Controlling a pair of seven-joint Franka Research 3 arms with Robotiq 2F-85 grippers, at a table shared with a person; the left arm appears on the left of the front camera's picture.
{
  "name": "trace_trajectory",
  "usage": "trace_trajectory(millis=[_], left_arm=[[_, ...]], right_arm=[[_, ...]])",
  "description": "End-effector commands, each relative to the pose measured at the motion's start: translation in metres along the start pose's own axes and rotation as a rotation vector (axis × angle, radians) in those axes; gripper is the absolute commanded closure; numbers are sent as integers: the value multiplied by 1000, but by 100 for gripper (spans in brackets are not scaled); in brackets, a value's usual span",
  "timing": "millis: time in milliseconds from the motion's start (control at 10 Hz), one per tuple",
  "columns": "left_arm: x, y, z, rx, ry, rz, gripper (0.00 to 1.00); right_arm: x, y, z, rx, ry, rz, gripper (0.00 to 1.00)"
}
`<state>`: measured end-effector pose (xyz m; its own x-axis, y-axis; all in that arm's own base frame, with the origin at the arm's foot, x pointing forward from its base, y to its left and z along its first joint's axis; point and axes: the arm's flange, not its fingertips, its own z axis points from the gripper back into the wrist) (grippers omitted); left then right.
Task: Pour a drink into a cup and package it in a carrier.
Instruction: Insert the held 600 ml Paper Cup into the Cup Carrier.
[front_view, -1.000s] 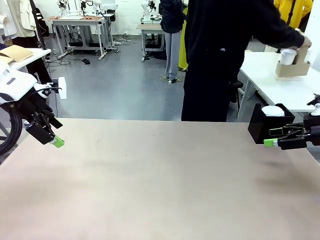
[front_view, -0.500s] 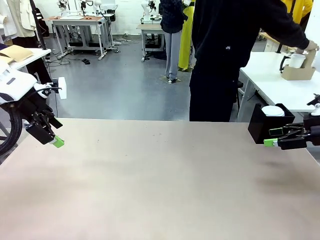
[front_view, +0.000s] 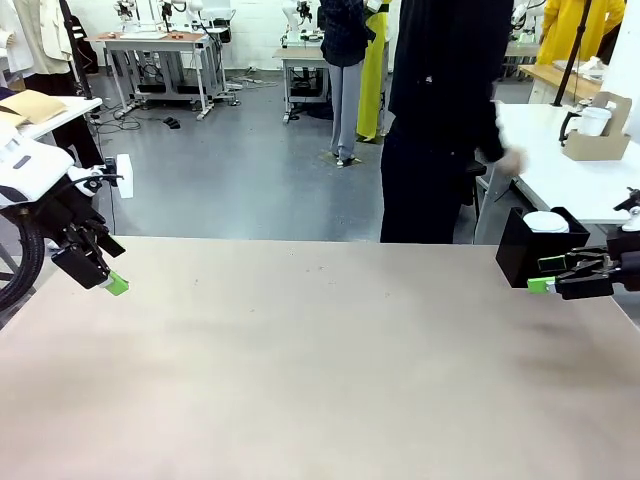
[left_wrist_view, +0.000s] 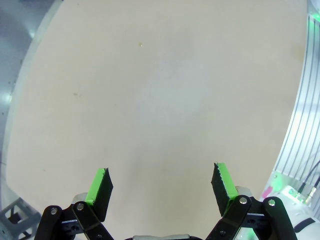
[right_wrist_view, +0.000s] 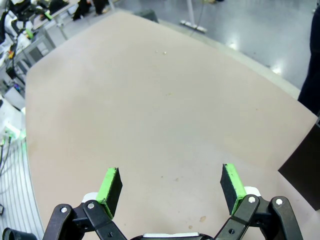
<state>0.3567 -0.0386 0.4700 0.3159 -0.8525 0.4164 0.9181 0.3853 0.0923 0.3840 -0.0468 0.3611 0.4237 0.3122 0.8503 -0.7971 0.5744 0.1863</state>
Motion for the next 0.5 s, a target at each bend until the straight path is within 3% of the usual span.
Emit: trace_trajectory(millis=[0, 400], left_arm=[[1, 0, 1, -1, -11, 5, 0], [1, 0, 1, -1, -11, 5, 0]], right_arm=[[0, 0, 1, 7, -9, 4, 0], [0, 0, 1, 7, -9, 4, 0]])
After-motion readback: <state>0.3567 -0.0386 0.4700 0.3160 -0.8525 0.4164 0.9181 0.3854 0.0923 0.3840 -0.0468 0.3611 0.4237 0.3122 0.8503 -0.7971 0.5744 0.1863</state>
